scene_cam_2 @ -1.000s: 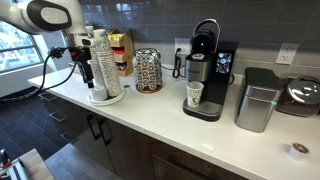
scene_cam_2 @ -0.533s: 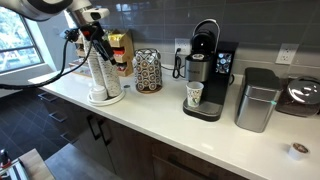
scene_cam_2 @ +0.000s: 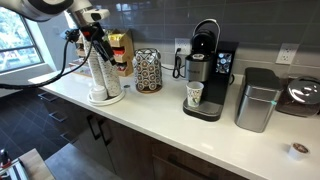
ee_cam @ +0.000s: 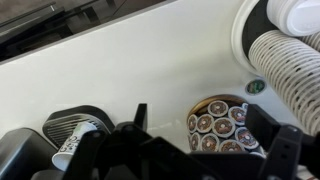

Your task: Remove the white object from the coffee machine

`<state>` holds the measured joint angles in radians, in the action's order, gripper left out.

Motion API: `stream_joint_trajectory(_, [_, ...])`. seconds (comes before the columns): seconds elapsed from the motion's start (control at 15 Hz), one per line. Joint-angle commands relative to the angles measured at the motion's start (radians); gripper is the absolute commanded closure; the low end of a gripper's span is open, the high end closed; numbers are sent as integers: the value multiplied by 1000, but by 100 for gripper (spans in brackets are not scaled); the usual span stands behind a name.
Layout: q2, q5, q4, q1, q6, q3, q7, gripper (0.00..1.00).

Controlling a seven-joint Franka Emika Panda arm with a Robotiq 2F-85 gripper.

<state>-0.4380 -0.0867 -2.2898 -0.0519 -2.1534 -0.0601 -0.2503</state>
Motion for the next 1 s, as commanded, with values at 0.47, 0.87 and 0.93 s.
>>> stream_joint_trajectory(0.47, [138,-34,233,-69,-65,146,237,0])
stream_joint_trajectory(0.87, [195,-53,288,-77,-78,190,381,0])
stream_joint_trajectory(0.93, [213,-58,300,-79,-84,192,389,0])
